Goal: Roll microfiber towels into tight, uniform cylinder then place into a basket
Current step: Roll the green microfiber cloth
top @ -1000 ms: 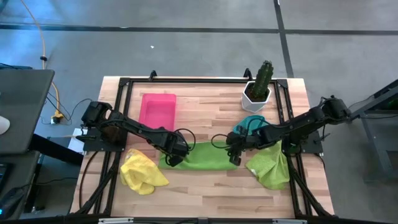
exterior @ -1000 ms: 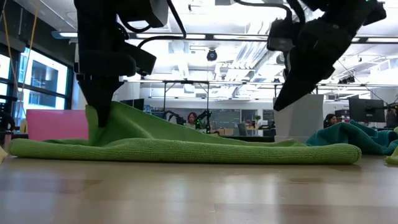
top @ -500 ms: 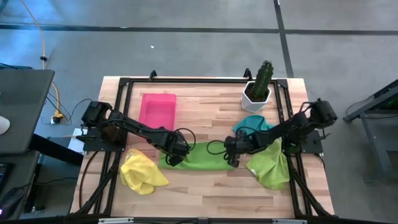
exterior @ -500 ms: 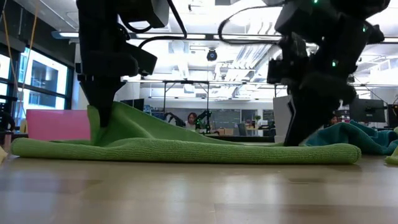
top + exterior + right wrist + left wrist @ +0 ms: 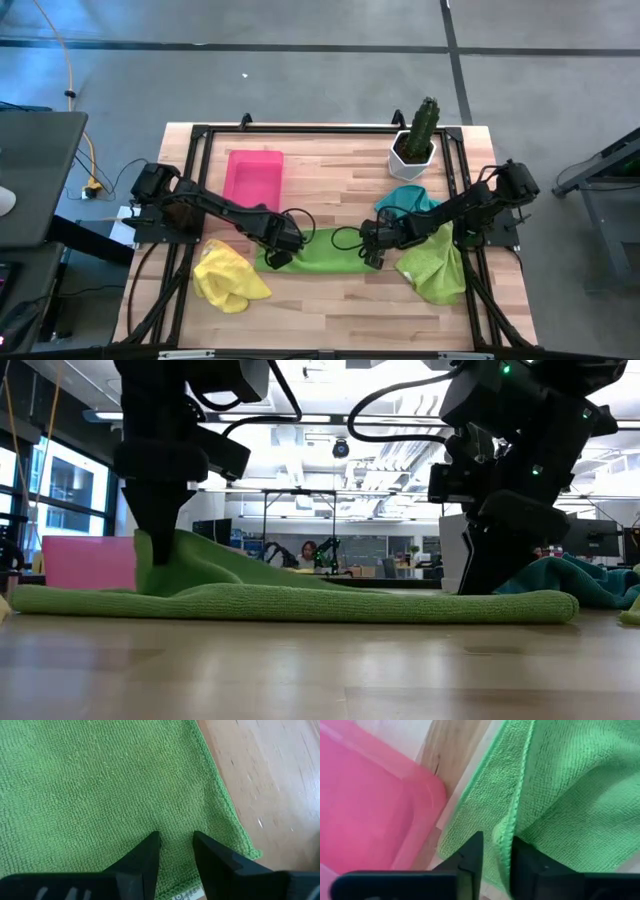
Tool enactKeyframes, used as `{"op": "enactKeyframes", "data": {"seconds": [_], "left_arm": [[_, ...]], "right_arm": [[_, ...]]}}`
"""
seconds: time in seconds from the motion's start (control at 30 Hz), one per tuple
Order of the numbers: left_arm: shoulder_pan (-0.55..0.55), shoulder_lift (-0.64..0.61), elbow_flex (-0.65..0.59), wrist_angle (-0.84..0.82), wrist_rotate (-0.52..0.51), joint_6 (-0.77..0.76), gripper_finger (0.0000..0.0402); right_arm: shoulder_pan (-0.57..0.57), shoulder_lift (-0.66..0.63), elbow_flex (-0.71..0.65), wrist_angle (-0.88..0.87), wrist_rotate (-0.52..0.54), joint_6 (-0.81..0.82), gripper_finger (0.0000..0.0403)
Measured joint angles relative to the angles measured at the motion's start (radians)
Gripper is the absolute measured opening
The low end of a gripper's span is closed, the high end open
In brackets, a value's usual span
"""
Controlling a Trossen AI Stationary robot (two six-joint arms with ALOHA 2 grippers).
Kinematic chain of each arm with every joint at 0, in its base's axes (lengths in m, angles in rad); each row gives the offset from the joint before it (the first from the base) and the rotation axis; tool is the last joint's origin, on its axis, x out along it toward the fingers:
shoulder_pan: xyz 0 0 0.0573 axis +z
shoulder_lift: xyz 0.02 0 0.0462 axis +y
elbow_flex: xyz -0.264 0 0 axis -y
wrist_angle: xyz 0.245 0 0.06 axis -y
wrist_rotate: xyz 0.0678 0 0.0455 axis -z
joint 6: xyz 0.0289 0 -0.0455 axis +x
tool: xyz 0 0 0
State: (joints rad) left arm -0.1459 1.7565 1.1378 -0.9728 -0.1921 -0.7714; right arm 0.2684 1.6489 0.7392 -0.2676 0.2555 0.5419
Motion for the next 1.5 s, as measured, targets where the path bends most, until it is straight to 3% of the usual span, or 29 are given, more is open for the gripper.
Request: {"op": "enactKeyframes", "data": {"seconds": [0.23,0.5,0.8,1.03,1.27,1.5], "left_arm": [[0.000,0.000,0.000,-0.052,0.047,-0.082,0.0116],[0.001,0.000,0.001,-0.280,0.051,-0.142,0.0120],[-0.016,0.000,0.001,-0.319,0.096,-0.130,0.0120],[-0.081,0.000,0.046,-0.181,0.212,-0.016,0.0120],[-0.138,-0.001,0.037,0.033,0.062,0.051,0.0120],[-0.145,0.000,-0.088,0.161,0.065,-0.047,0.0120]], "right_arm": [[0.000,0.001,-0.001,-0.001,-0.002,0.000,0.0113],[0.000,0.002,-0.002,-0.001,-0.003,0.000,0.0113],[0.000,0.003,-0.002,-0.001,-0.002,0.000,0.0113],[0.000,0.003,-0.003,0.002,0.003,0.000,0.0113],[0.000,0.003,-0.003,0.003,0.014,0.000,0.0113],[0.000,0.003,-0.003,0.004,0.017,0.000,0.0113]]}}
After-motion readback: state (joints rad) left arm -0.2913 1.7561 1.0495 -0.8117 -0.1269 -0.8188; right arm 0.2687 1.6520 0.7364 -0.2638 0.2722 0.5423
